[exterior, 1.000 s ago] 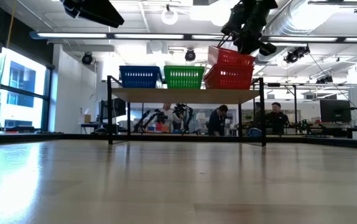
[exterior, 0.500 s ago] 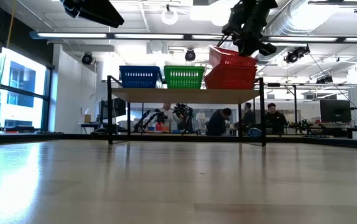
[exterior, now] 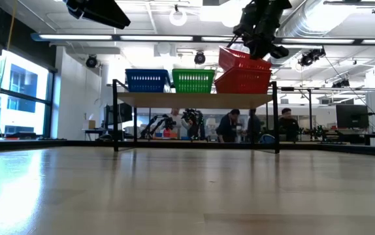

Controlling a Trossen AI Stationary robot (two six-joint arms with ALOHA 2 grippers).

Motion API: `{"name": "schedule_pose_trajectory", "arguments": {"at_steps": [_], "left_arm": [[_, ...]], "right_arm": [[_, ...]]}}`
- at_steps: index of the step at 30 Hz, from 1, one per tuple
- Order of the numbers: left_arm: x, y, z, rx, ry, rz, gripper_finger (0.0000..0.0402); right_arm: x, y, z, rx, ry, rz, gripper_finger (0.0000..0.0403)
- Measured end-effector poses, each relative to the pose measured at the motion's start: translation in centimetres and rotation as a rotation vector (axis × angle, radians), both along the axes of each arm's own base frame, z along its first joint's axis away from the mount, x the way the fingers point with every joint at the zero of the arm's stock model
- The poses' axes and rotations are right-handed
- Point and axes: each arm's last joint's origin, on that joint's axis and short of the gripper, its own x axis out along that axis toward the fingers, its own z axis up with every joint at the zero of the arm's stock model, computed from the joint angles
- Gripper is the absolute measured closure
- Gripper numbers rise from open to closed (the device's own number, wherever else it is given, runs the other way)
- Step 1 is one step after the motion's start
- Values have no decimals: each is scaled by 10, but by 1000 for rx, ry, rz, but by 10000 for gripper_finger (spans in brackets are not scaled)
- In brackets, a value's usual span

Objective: Stack baskets on shelf by color
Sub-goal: Stack the red bin on top of the red bin on the shelf

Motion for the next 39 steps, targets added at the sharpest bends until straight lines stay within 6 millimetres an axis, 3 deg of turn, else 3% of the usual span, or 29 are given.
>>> {"name": "schedule_pose_trajectory", "arguments": {"at_steps": [7,18,26,32,39], "left_arm": [[0,0,0,1,0,0,202],[0,1,0,18,-6,23,202],[0,1,1,18,-6,24,202],[0,1,1,18,-7,24,202],[1,7,0,10,-5,44,202]], "right_arm": [[0,0,0,-6,6,-2,394],[0,-1,1,-27,12,-9,312],[-8,5,11,-111,46,6,309],[-10,25,27,-192,48,59,308],[21,69,33,-245,47,173,308]]}}
